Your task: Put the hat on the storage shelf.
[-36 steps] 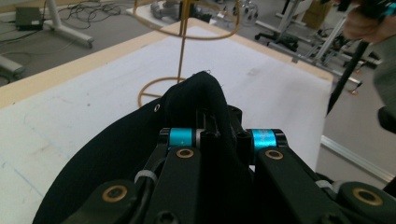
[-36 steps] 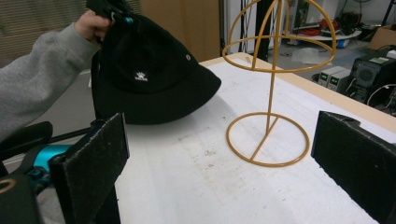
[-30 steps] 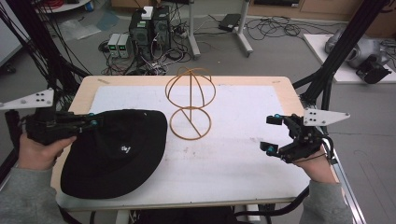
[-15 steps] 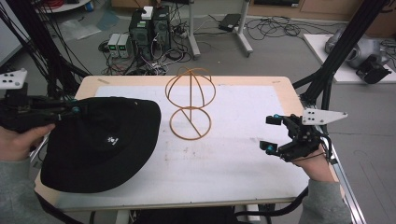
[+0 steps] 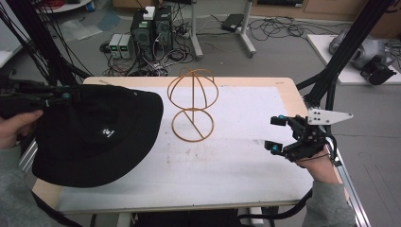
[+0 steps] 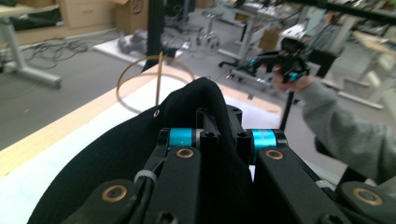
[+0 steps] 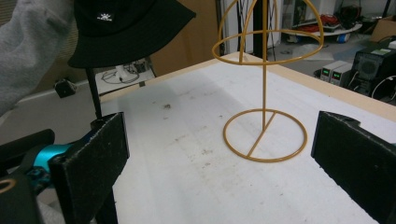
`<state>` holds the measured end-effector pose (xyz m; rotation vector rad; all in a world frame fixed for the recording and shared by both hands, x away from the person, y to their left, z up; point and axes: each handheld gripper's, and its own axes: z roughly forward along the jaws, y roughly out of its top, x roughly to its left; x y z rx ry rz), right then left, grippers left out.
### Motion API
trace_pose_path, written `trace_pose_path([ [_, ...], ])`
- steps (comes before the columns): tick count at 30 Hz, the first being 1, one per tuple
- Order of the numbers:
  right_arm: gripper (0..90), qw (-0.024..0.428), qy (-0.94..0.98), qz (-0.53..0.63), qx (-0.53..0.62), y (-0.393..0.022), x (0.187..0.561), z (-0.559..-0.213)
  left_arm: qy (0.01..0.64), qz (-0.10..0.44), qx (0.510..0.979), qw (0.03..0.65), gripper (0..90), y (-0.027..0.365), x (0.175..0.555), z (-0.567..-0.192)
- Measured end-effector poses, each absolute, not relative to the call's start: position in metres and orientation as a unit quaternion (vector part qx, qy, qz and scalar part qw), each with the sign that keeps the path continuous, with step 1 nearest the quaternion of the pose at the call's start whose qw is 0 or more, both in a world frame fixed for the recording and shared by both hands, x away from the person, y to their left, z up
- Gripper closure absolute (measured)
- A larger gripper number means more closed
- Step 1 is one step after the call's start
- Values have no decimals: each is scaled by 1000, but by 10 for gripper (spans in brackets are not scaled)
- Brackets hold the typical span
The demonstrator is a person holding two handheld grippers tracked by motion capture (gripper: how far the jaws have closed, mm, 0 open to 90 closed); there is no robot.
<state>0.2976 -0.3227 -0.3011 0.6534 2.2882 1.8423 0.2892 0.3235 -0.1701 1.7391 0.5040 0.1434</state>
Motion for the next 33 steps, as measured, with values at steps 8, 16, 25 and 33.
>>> trace_pose_path([
  [8, 33, 62, 752, 619, 220, -326, 297, -300, 194, 63, 764, 612, 860, 319, 301, -150],
  [16, 33, 64, 753, 617, 217, -328, 297, -300, 160, 46, 752, 638, 859, 305, 323, -137],
  [25, 33, 68, 748, 624, 215, -332, 297, -296, 140, 47, 753, 641, 857, 272, 355, -127],
  [33, 33, 75, 747, 626, 212, -335, 294, -292, 132, 37, 754, 642, 857, 234, 393, -124],
])
